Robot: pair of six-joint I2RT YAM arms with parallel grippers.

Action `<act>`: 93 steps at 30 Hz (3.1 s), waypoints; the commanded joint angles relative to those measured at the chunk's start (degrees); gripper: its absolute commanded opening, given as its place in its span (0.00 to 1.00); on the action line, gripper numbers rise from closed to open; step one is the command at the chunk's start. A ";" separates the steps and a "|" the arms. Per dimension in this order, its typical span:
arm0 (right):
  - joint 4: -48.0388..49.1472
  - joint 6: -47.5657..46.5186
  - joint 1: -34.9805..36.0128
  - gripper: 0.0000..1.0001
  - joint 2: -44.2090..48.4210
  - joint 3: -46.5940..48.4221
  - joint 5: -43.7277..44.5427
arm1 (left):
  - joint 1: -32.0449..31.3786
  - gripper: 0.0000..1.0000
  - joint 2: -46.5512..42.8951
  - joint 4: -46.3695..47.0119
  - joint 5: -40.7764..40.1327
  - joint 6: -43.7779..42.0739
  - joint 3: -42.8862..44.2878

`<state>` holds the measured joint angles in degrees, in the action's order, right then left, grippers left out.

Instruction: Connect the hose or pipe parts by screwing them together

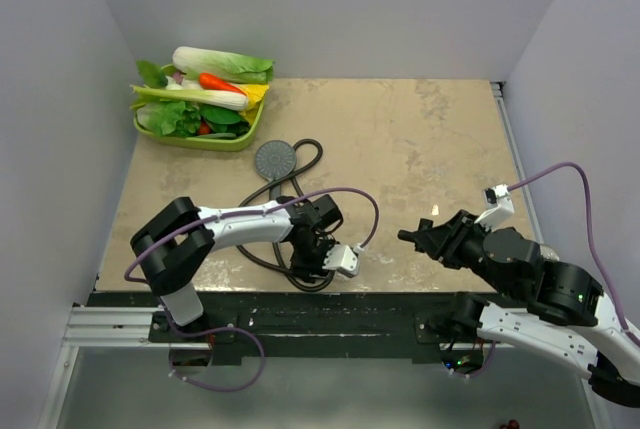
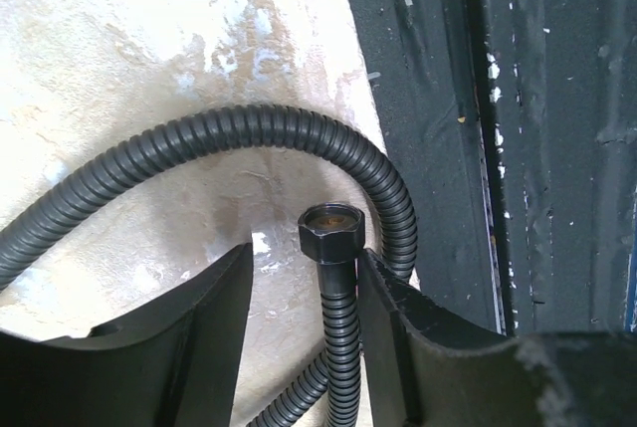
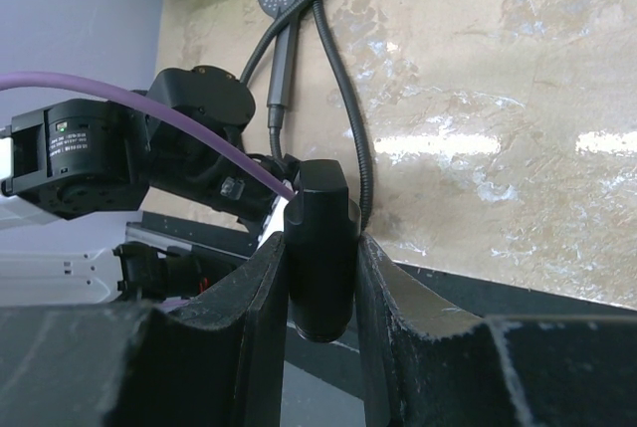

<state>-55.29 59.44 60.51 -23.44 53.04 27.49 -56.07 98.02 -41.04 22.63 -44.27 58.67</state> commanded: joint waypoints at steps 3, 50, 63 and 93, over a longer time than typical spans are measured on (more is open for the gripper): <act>2.03 1.56 0.57 0.00 2.17 1.10 1.87 | -0.35 0.50 1.39 1.22 2.06 2.61 1.35; 0.53 1.38 0.57 0.00 3.14 1.37 2.75 | -1.06 0.00 0.07 8.43 -4.26 2.70 -5.24; 20.99 -21.96 0.57 0.00 0.25 -3.63 -10.42 | 10.72 0.00 -23.30 -16.25 12.75 -15.92 14.17; 21.63 -50.74 8.91 0.00 -30.34 21.58 -24.24 | 12.57 0.00 -33.42 2.71 30.19 9.19 9.71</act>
<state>-32.99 11.86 66.67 -51.94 70.85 1.67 -44.12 64.86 -45.25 50.63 -42.54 69.78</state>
